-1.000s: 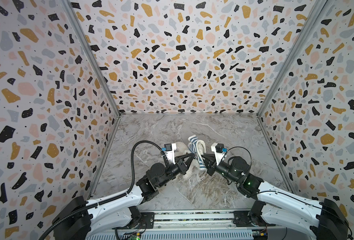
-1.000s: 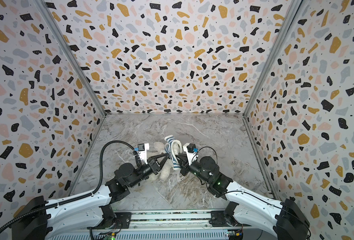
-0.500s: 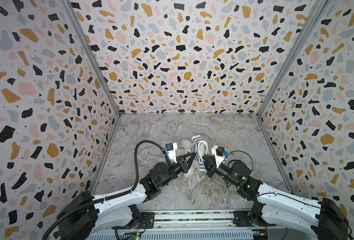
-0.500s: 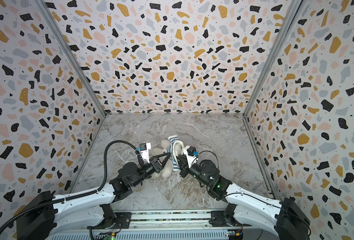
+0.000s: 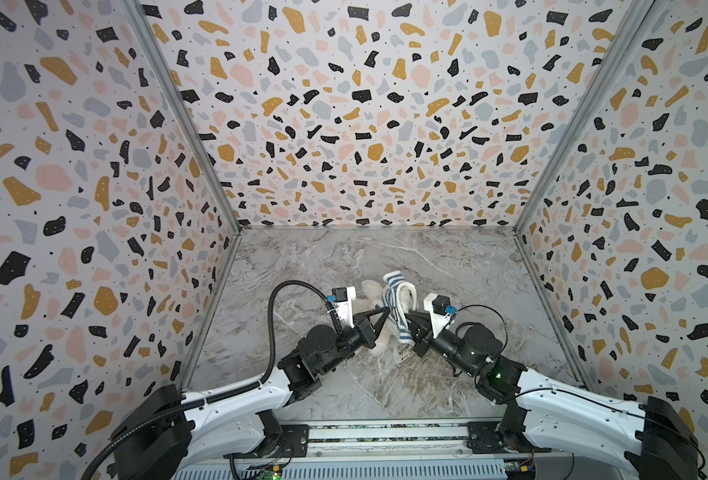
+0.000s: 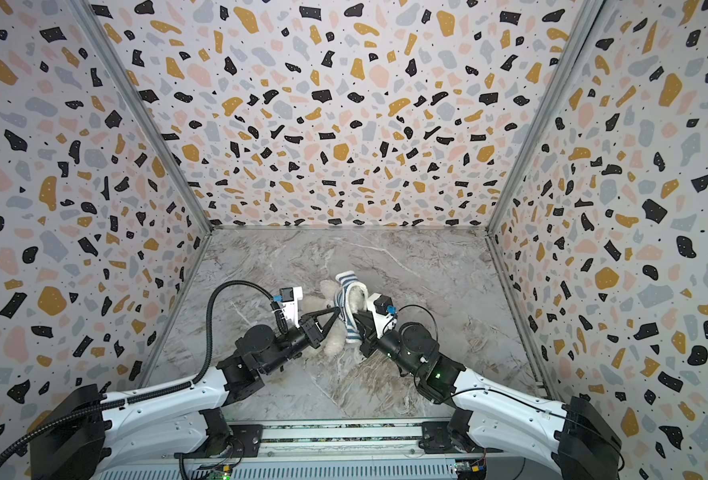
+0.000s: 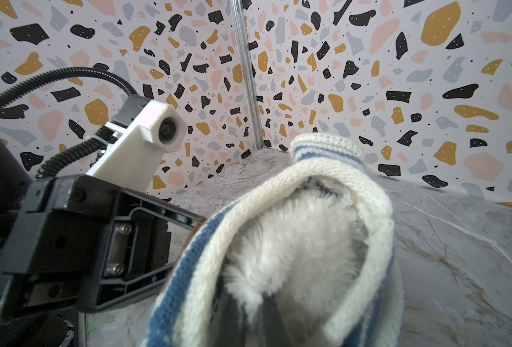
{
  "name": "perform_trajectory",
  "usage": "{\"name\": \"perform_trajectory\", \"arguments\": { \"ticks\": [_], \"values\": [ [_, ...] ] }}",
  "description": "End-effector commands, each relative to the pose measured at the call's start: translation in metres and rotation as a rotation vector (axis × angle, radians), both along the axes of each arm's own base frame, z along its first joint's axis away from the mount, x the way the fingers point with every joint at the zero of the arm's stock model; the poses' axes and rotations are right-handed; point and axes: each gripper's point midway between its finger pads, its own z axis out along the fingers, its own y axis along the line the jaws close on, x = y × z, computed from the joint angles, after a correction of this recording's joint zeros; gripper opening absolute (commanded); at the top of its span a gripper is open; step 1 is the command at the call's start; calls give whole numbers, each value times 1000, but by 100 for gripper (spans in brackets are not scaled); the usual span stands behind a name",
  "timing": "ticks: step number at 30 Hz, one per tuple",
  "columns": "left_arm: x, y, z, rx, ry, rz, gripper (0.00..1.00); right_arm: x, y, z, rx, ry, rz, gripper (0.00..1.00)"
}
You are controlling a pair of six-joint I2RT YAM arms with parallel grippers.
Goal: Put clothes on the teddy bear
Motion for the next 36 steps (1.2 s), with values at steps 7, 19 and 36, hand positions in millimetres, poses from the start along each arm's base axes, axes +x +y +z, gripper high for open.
{"name": "perform_trajectory", "arguments": {
  "ticks": [7,19,36],
  "values": [
    [-8,-6,-31,220,-14,-59,0,-1,-11,34,94,-74,-37,0],
    [-8,13,-39,316,-32,-7,0,0,-15,38,104,-86,-51,0],
    [-18,1,-56,352,-67,-98,0,0,-15,38,153,-58,-51,0]
  ]
}}
